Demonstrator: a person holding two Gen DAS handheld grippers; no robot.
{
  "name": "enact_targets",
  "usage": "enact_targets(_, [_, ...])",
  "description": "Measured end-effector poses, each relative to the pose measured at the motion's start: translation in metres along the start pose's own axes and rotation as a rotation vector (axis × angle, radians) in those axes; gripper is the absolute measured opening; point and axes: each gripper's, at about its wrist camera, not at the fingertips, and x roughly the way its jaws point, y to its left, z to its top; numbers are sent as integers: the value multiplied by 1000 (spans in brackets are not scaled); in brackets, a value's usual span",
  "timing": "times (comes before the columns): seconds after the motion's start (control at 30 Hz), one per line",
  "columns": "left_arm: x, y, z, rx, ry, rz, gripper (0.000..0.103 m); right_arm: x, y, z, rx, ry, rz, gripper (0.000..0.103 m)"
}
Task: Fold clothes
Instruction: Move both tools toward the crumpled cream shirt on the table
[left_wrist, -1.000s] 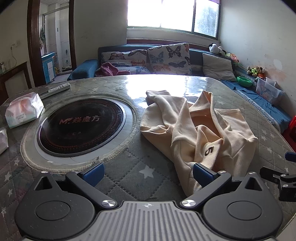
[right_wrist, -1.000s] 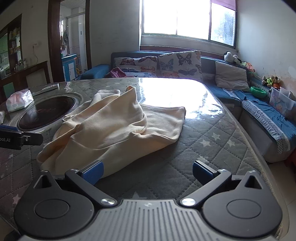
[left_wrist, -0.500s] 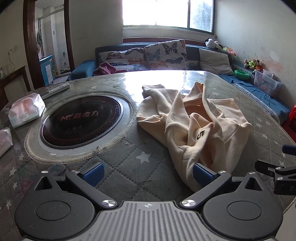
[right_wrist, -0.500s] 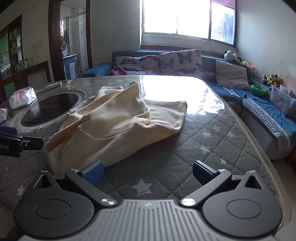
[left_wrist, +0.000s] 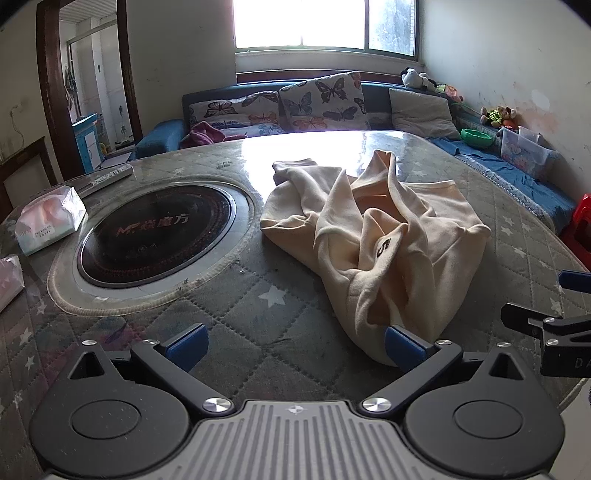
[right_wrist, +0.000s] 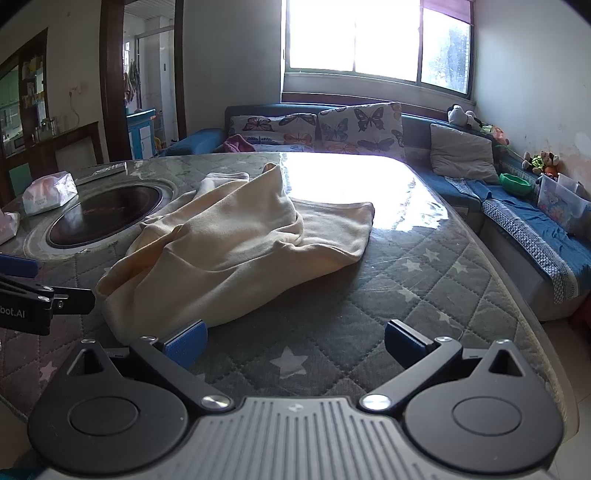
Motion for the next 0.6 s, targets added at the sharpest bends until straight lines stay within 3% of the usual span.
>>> enact_targets(0.6, [1, -7, -4, 22, 23, -5, 103, -2, 8, 0, -27, -3, 7, 103])
